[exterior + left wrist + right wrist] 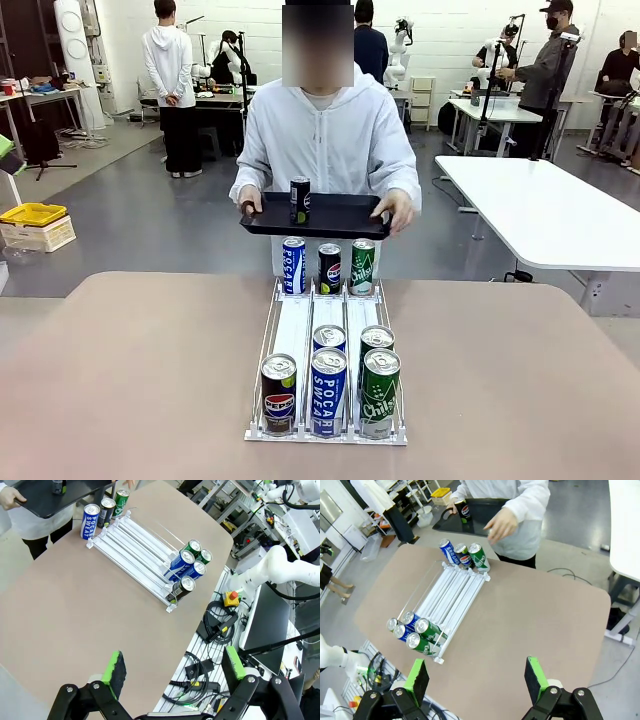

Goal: Retrieve and hand over the desired beverage to the person.
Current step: Pick up another can of the same type that the person held from the Automatic Can Dispenser.

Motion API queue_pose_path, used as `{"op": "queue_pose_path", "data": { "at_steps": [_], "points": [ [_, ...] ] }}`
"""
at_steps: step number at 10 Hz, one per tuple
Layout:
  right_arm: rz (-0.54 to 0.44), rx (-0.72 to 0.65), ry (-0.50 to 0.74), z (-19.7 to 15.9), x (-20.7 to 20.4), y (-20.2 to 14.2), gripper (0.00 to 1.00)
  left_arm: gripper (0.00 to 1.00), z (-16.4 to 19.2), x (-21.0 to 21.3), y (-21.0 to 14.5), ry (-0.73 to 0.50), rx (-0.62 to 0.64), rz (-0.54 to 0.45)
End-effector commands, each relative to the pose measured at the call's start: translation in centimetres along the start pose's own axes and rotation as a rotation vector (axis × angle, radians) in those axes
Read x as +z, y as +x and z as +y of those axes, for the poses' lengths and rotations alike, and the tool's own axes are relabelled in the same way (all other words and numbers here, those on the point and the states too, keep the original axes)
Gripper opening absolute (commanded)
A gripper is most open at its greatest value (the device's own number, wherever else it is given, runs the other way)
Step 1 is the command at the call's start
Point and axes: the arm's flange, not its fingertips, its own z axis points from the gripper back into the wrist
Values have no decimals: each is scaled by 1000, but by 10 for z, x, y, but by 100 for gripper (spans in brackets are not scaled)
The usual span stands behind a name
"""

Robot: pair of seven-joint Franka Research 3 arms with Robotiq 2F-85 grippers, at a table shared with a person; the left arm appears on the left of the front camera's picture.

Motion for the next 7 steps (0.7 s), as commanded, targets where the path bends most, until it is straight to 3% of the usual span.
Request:
{"op": "queue_pose_path", "data": {
  "at_steps": [1,3,6,7],
  "points": [
    [7,-1,-10,1,-1,1,100,100,0,2,1,-16,-19,-17],
    [0,0,0,0,0,0,100,100,0,2,1,-16,-19,-17],
    [457,123,-14,57,-114,40,100,100,0,2,1,-16,-19,-17],
    [539,81,-99,85,-144,47,100,100,0,2,1,-16,-19,-17]
  ]
}}
